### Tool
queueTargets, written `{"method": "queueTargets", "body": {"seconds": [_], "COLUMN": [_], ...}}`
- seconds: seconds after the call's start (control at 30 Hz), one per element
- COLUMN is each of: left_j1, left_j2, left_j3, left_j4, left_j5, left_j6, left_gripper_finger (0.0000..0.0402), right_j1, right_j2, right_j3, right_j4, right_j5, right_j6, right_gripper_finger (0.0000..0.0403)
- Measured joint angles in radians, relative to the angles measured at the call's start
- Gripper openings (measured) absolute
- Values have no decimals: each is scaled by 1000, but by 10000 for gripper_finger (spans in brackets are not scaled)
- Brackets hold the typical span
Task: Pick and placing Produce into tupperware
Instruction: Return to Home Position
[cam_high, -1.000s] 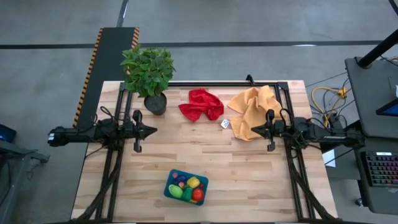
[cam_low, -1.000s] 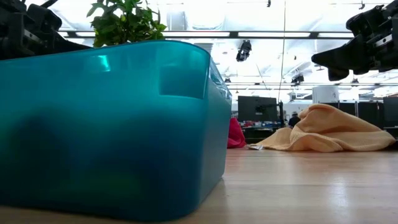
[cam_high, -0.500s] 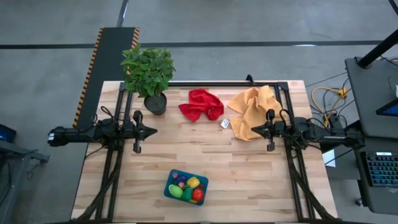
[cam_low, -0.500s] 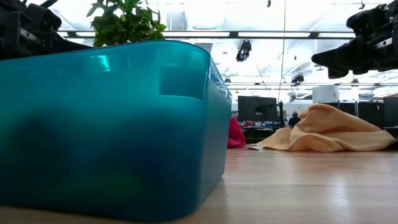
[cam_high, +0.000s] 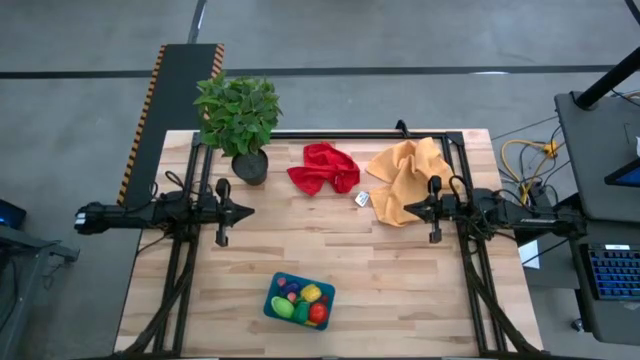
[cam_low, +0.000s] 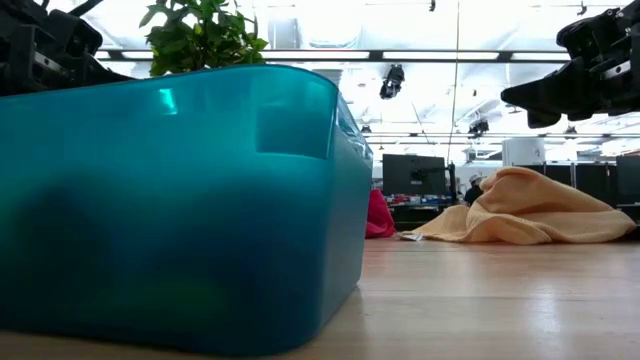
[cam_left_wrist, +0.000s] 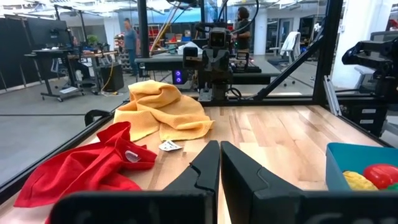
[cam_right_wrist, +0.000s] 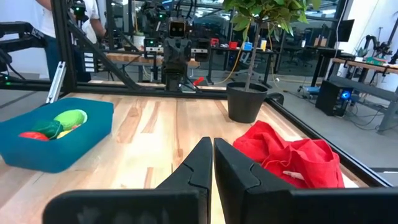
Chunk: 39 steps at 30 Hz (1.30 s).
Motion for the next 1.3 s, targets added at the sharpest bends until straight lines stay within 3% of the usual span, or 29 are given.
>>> {"method": "queueTargets", "body": {"seconds": [0.83,1.13,1.3], "left_j1": [0,0,0], "left_j2": [75,94,101], "left_j3": [0,0,0], "left_j4": [4,4,4], "left_j5": [0,0,0], "left_j6": [0,0,0], "left_gripper_finger": [0,0,0], "right_j1": [0,0,0], "right_j2": [0,0,0], "right_j3": [0,0,0], "right_j4": [0,0,0], "right_j5": [3,3,3], "right_j6": [4,181,191], "right_gripper_finger": [9,9,9]}}
